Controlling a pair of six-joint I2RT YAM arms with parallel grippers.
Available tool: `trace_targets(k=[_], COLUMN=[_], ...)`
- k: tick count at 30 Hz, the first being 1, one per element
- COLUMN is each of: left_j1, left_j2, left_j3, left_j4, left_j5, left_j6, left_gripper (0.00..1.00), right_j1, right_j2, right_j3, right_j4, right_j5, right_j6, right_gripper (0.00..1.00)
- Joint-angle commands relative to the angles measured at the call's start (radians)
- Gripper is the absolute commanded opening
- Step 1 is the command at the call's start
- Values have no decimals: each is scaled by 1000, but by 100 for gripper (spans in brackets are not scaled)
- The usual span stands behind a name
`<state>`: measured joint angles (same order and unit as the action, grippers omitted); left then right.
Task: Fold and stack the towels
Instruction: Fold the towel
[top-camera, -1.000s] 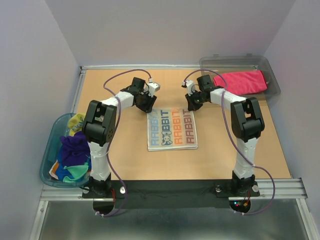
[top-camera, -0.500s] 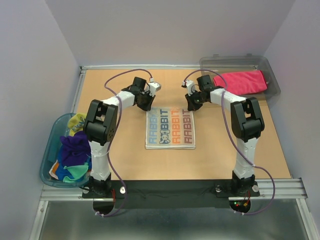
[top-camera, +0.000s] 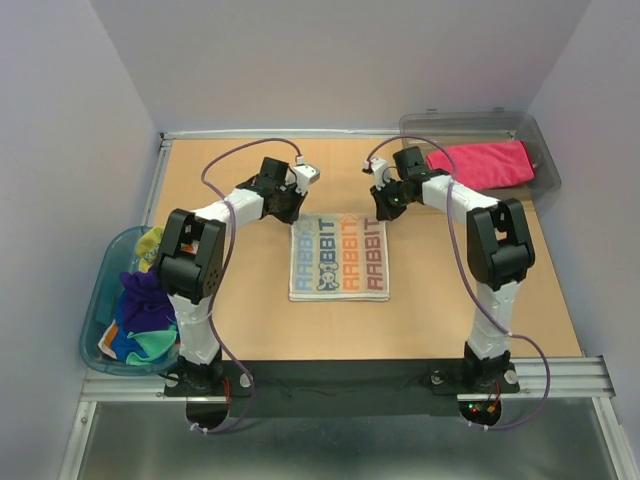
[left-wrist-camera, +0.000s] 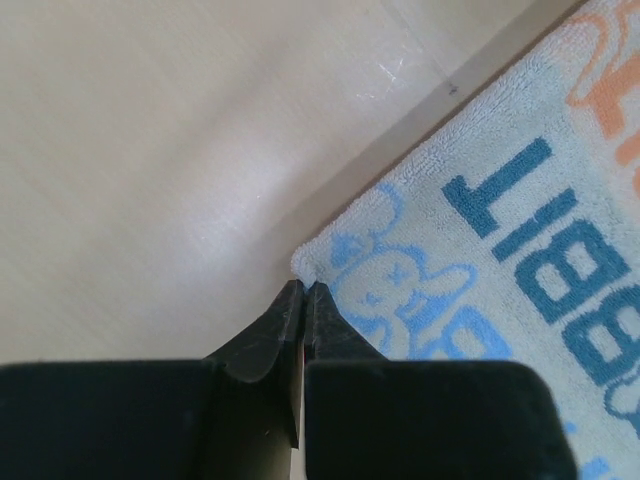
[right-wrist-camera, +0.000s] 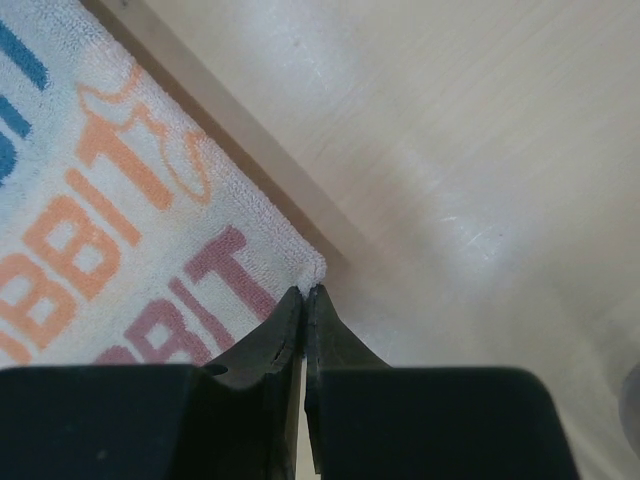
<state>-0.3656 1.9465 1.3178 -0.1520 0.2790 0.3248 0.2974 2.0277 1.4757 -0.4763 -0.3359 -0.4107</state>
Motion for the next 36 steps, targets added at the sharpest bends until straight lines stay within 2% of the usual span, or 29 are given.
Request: trace_targets(k=[1,12,25,28,36], left_j1=[8,-13,-50,-56,-62], left_j2=[-162,-357,-589,-619,-658], left_j3=[-66,-239,-489,-515,-549], left_j4=[75,108,81,78,-23], left_j5=[-41,-64,-55,-9,-32], left_j6=[14,-110,-320,-381,-536], left_gripper=[0,0,0,0,0], right_j1=[9,63,75,77,77], right_j2=[-122,-296,-487,-507,-557], right_j3=[-32,-176,-393,-434,-512], right_j4=[-33,-31,-35,-39,-42], right_j5=[64,89,-54,-72,-51], right_j6=[7,88,265,326,463], right_gripper=[0,1,1,1,0])
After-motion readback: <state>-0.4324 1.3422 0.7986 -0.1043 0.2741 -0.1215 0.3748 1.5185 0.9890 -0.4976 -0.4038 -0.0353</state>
